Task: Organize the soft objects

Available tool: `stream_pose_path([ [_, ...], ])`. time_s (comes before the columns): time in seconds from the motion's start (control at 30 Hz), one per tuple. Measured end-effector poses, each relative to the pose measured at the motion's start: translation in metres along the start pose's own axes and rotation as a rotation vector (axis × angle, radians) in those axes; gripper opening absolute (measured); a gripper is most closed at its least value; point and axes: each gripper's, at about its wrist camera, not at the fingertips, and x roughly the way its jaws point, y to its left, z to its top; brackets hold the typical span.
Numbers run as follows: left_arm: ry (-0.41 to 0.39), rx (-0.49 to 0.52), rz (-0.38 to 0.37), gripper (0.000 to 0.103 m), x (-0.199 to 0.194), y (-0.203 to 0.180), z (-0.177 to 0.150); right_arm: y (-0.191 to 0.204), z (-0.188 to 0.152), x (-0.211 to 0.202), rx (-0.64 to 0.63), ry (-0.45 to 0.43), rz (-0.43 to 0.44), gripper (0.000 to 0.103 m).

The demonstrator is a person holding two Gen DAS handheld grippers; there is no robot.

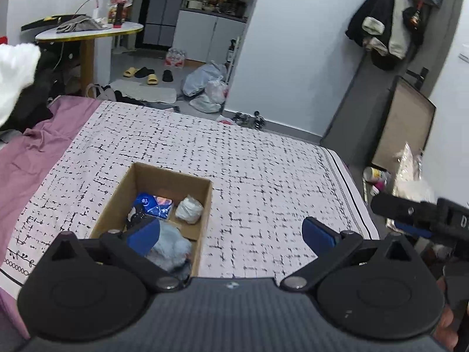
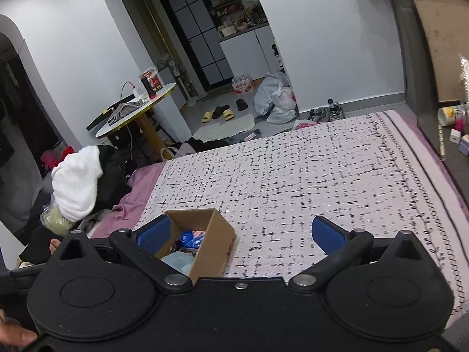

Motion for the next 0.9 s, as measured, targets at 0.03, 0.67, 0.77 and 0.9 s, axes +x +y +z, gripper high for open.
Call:
stream_pose_path([
  [0.03,-0.004,0.016,0.001,0.102,-0.004,-0.004,-0.002,-0.002,-0.001,-0.004,0.0,-0.004,-0.004,0.103],
  [0.67,0.004,0.125,-0.043,0.102,-0.048,-0.048,-0.034,-0.019,-0.029,-0.074,0.016,-0.071,-0.055,0.103],
  [0.77,0.005,0.12,-0.047,0.102,-0.055,-0.051,-0.039,-0.018,-0.035,-0.084,0.002,-0.078,-0.074,0.103],
  [0.9,0.018,0.141,-0.011,0.102,-0.065,-0.054,-0.046,-0.015,-0.043,-0.093,-0.016,-0.072,-0.083,0.103],
])
